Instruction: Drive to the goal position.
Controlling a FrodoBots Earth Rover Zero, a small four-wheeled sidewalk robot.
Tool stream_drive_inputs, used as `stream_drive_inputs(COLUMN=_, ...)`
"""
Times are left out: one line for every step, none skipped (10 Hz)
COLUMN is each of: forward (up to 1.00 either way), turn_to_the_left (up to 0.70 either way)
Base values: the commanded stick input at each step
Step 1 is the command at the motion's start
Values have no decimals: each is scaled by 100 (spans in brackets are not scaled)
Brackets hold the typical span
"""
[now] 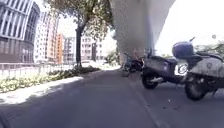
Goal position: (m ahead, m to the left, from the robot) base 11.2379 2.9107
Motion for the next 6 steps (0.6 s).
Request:
stream_drive_inputs(forward=70, turn_to_the_left=0)
stream_drive_inputs(forward=70, turn_to_the_left=0)
stream_drive_inputs(forward=70, turn_to_the_left=0)
stream_drive_inputs(forward=70, turn_to_the_left=0)
stream_drive_inputs(forward=70, turn_to_the_left=0)
stream_drive_inputs(forward=70, turn_to_the_left=0)
